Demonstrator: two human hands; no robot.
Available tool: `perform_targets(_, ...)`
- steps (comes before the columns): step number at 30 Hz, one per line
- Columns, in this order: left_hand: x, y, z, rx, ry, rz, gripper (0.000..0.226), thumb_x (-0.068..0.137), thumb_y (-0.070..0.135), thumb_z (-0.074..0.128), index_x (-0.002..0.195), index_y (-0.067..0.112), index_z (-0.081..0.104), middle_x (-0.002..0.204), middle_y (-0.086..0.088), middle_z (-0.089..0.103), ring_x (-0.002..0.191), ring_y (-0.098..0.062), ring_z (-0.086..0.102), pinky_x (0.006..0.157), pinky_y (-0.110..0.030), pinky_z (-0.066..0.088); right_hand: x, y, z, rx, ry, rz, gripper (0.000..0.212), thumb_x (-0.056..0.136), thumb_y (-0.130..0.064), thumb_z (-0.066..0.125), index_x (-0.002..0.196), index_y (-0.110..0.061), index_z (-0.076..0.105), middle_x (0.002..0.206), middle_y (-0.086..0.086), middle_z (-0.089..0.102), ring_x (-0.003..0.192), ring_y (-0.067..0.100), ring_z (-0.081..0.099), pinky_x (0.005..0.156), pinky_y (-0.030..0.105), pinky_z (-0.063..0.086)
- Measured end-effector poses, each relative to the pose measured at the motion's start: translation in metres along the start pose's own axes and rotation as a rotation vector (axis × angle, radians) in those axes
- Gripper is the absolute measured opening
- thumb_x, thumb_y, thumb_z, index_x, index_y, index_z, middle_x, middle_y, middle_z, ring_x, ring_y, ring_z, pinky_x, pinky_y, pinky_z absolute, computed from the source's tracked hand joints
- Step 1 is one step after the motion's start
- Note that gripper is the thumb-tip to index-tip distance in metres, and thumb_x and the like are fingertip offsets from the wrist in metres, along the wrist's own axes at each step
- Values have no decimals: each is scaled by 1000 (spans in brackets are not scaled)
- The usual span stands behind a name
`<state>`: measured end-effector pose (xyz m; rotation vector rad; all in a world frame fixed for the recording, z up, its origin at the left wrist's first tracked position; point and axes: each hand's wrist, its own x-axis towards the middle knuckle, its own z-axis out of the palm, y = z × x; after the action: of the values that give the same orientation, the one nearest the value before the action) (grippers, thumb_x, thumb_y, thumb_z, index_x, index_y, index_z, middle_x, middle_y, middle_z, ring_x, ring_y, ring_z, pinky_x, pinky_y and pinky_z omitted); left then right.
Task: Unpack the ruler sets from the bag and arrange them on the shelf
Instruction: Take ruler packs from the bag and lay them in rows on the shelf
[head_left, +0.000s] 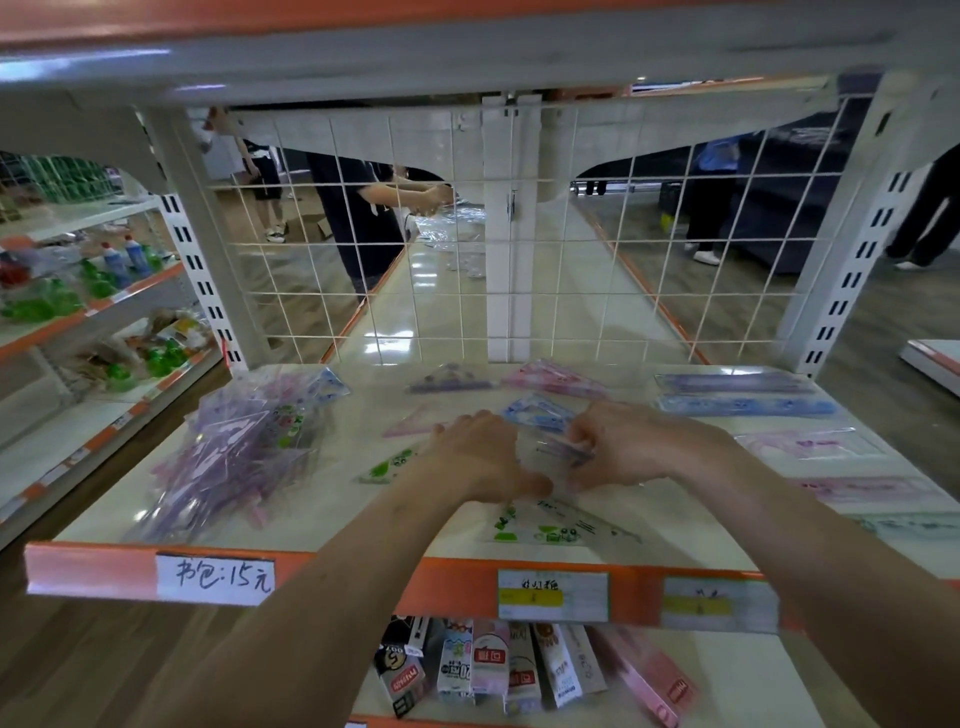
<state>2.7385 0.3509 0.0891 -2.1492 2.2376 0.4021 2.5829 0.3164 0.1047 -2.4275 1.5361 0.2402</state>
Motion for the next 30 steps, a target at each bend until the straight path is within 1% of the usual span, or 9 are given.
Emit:
perform_targets(4,8,1,-2,1,-4,-1,62,78,55,63,122,13,54,124,-6,52,115,-27,48,102,-46,35,1,1,1,44,21,19,31,84,-43,62,92,-14,64,92,3,63,90,22,61,67,28,43)
perform_targets(7,11,1,0,23,31,6,39,83,46,61,105,14,59,113,-4,57,105,-26,53,100,-47,37,1,1,2,26,28,16,32,86,-43,58,97,-14,66,96,2,66,87,20,61,64,27,43)
perform_targets(10,13,1,2,18,66,-1,26,85,41,60,93,17,59,103,-2,59,101,-24,56,98,-46,38,3,2,2,7,41,7,32,85,-40,59,105,-16,67,103,3,67,93,20,63,73,30,48)
perform_targets(15,4,-9,-5,-54,117,-29,48,87,44,58,128,20,51,127,1,55,119,-21,50,104,-40,32,8,-2,-4,-85,17,5,34,85,-45,59,108,-21,63,105,0,64,93,19,60,81,33,50)
perform_targets(18,-10,-30,-17,-75,197,-61,43,89,41,56,128,23,52,129,3,54,121,-19,48,100,-35,32,13,-19,-11,-120,72,-64,43,86,-52,56,120,-26,57,123,-3,55,107,17,52,86,29,42)
perform_targets(20,-21,-50,-21,-101,242,-103,43,89,40,57,128,25,52,130,3,52,121,-19,48,101,-33,35,17,-37,-12,-105,111,-142,47,86,-53,56,127,-31,54,115,-9,54,106,13,49,86,28,40)
perform_targets(23,-42,-82,-24,-155,305,-180,41,88,38,59,127,26,54,126,1,54,116,-19,53,99,-33,42,21,-70,-12,-42,117,-277,37,88,-49,56,121,-33,57,102,-14,54,97,9,50,84,26,43)
perform_targets(27,-65,-118,-19,-163,377,-329,38,88,36,59,124,27,57,121,2,60,113,-19,56,97,-32,44,31,-116,-4,171,46,-396,22,90,-30,56,104,-18,68,104,1,68,94,18,63,83,35,52)
perform_targets(30,-76,-137,-12,-171,384,-416,35,86,33,60,120,26,59,117,3,62,109,-18,58,94,-30,46,50,-139,2,314,47,-440,22,88,-23,58,95,-4,67,95,12,70,80,23,65,68,31,49)
